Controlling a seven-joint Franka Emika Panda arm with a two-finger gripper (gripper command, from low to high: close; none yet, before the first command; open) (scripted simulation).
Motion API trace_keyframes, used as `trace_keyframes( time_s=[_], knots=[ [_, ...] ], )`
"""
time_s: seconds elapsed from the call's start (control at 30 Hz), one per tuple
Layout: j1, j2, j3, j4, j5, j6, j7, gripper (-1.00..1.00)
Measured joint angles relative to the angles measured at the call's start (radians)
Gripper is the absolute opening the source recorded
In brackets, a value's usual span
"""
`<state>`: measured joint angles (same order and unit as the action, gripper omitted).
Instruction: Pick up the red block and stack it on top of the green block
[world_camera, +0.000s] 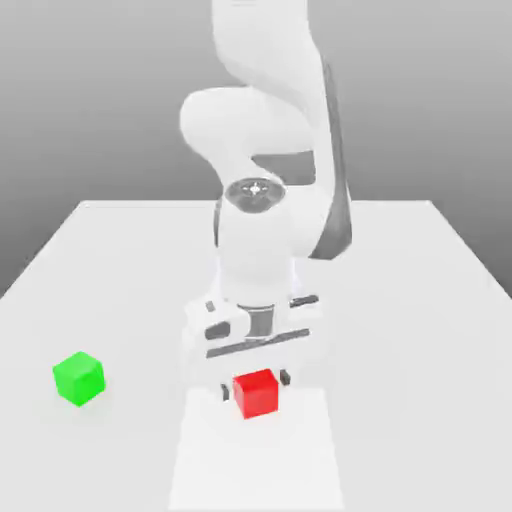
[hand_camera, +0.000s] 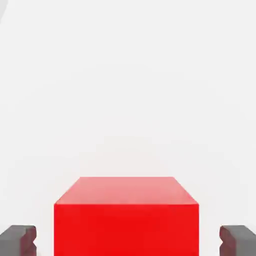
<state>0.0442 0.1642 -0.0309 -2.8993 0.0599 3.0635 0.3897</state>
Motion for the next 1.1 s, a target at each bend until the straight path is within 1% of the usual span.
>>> trace_keyframes(
  time_s=[0.13, 0.4, 0.5, 0.73, 0.8, 0.83, 0.9, 0.97, 1.0, 1.1],
  knots=[
    [-0.005, 0.007, 0.005, 0.001, -0.001, 0.006, 0.001, -1.00],
    [-0.011, -0.250, -0.019, -0.033, -0.074, -0.217, 0.046, -1.00],
    [-0.087, -0.273, -0.105, 0.003, -0.097, -0.275, -0.045, -1.00],
    [-0.307, -0.272, -0.360, 0.120, -0.148, -0.387, -0.327, -1.00],
    [-0.338, -0.238, -0.400, 0.140, -0.126, -0.373, -0.392, -1.00],
    [-0.346, -0.209, -0.399, 0.145, -0.098, -0.350, -0.420, -1.00],
    [-0.358, -0.141, -0.385, 0.150, -0.023, -0.293, -0.479, -1.00],
    [-0.373, -0.068, -0.344, 0.154, 0.065, -0.232, -0.543, -1.00],
    [-0.384, -0.041, -0.326, 0.156, 0.098, -0.209, -0.568, 1.00],
    [-0.384, -0.041, -0.326, 0.156, 0.098, -0.209, -0.568, 1.00]
  ],
)
